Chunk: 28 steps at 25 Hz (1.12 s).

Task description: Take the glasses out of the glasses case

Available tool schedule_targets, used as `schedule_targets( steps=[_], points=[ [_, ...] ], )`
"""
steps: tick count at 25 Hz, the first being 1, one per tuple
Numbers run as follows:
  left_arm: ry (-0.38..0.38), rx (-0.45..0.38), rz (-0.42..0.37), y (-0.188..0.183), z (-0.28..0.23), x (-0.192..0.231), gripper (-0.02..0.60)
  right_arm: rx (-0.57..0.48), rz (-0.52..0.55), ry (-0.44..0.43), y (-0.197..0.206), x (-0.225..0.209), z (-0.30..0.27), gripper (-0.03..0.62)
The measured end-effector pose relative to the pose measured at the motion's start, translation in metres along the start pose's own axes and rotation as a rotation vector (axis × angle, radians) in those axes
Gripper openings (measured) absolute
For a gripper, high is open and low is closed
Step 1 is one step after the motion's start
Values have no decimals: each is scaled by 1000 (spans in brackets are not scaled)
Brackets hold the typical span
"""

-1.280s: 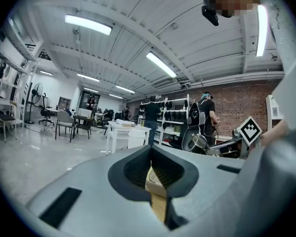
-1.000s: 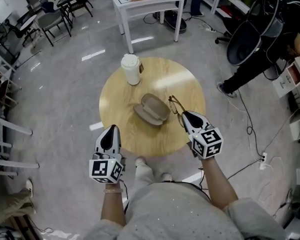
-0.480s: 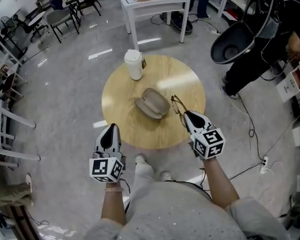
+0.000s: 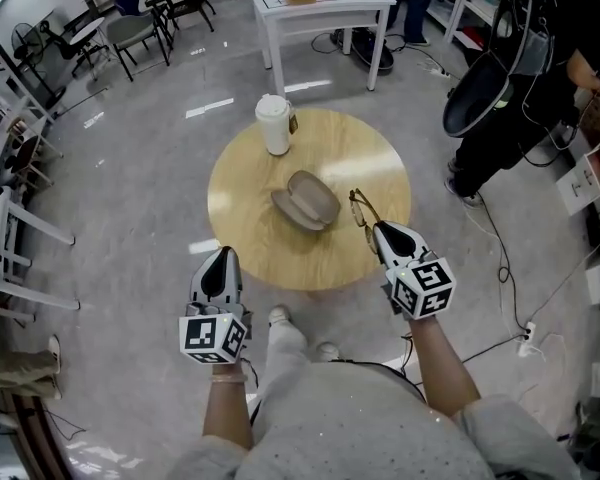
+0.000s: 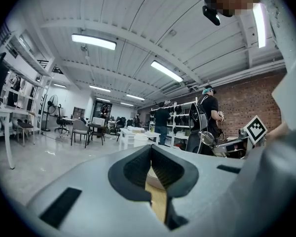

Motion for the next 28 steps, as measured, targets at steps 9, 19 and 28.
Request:
schedule_targets(
  steps=[9, 19, 28],
  points=[
    [-29, -9, 5, 2, 12, -4, 5, -56, 11, -9, -2, 0, 15, 31],
    [-44, -17, -4, -3, 17, -5, 5, -96, 18, -22, -10, 1, 21, 31],
    [-49, -19, -11, -6, 17, -7, 5, -117, 3, -36, -12, 1, 22, 31]
  ],
)
Point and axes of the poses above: the fingertips, and each gripper's own axes: z backward along the fingers, x to its left, y out of its underside, the point moved 9 cm from there along z, backward along the fingers, and after that the axes turned 13 degrees about -z, right-handed, at the moved point
